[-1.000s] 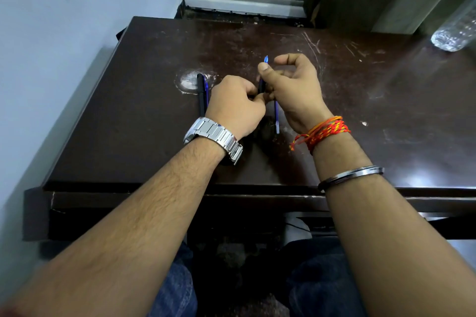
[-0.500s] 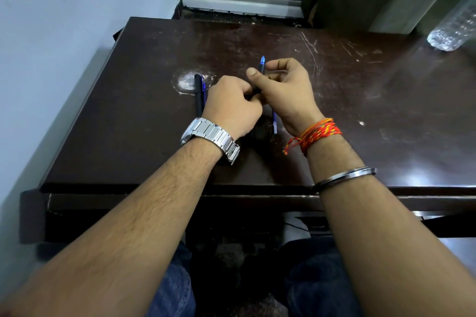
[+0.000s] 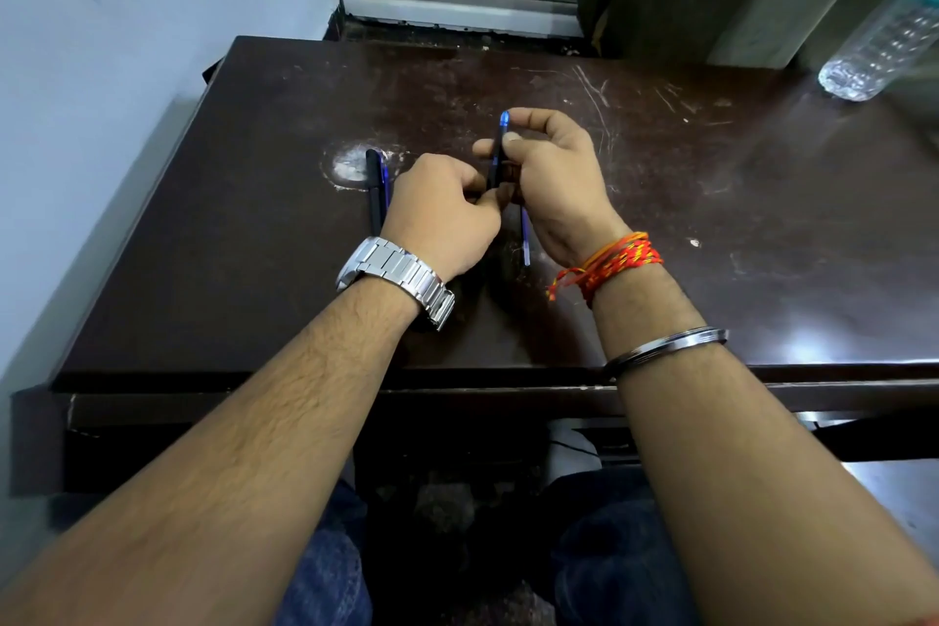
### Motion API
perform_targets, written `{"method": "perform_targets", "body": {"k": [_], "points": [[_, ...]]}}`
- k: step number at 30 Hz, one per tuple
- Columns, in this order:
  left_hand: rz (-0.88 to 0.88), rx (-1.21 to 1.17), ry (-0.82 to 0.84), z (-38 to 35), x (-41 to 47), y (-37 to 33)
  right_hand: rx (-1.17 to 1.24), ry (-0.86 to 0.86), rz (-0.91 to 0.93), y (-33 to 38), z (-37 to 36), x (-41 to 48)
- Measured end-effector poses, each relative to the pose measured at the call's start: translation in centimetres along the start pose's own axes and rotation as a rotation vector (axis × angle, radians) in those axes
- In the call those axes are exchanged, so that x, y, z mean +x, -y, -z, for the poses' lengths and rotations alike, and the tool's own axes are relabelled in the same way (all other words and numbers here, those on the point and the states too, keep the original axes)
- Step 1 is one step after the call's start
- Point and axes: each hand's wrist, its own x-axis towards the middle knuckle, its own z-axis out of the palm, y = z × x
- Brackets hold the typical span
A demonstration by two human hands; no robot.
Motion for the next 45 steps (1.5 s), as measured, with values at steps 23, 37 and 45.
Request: {"method": "perform_targets", "body": {"k": [23,37,45], "points": [[0.082,0.016,-0.008,-0.4,0.3,0.6,-0.811,-0.386,-0.003,0.4,4.8,0.8],[0.067,0.015,0.012,-0.4,0.3,0.6,-0.823,-0.420,0.149,0.6,3.6,0.0],[0.040,0.034,0.030,-0.2,0.3,0.6,-0.368,0.085,-0.095,0.6,1.8,-0.4]]}}
